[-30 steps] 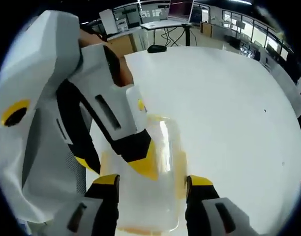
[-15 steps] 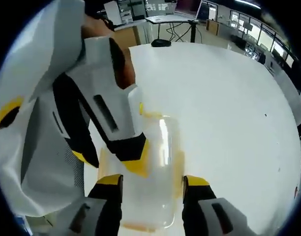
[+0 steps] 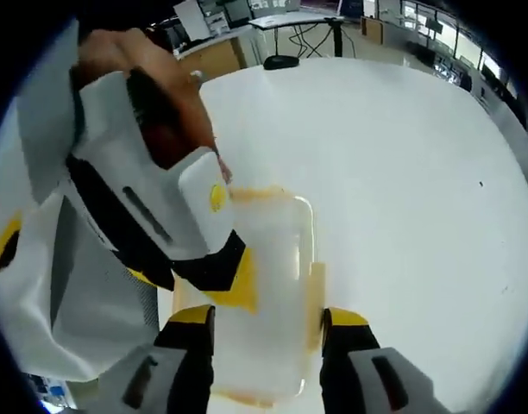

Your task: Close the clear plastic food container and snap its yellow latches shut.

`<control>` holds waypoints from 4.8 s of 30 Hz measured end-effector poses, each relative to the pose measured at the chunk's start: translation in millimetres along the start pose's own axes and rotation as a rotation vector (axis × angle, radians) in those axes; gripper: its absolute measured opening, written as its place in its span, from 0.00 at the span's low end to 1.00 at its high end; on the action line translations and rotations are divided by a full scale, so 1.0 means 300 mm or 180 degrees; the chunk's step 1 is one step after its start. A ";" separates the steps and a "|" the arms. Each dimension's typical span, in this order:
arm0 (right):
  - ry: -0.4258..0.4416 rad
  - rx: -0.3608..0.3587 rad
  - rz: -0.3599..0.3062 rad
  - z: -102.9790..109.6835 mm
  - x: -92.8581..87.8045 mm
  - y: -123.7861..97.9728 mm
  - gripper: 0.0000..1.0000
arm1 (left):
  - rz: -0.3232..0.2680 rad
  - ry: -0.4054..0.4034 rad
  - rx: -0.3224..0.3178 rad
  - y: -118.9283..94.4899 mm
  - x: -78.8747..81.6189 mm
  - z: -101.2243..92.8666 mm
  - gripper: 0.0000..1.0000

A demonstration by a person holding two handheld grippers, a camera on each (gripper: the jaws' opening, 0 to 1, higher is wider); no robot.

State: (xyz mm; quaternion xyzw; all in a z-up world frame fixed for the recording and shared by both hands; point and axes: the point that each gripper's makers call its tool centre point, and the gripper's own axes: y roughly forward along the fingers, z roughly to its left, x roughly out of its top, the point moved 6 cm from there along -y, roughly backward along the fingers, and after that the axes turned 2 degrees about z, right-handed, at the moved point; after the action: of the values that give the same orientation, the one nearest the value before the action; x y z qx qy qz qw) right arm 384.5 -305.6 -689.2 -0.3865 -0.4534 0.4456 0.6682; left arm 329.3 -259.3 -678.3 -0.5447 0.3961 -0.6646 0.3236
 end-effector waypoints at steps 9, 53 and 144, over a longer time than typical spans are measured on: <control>-0.0038 0.0294 0.0181 -0.032 0.000 0.024 0.45 | -0.0035 0.0007 0.0071 0.003 -0.005 -0.012 0.42; -0.0354 -0.0074 0.0301 0.032 0.029 0.011 0.45 | -0.0128 0.0052 0.0595 0.031 -0.006 -0.052 0.43; -0.0079 -0.0476 -0.1164 0.145 -0.079 -0.118 0.76 | -0.0702 -0.0654 0.0279 -0.123 -0.001 0.010 0.57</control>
State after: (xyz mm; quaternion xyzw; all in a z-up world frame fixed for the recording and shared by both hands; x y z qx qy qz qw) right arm 347.4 -333.9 -650.0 -0.3407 -0.5561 0.2866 0.7018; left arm 332.3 -242.1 -645.6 -0.6353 0.2693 -0.6536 0.3109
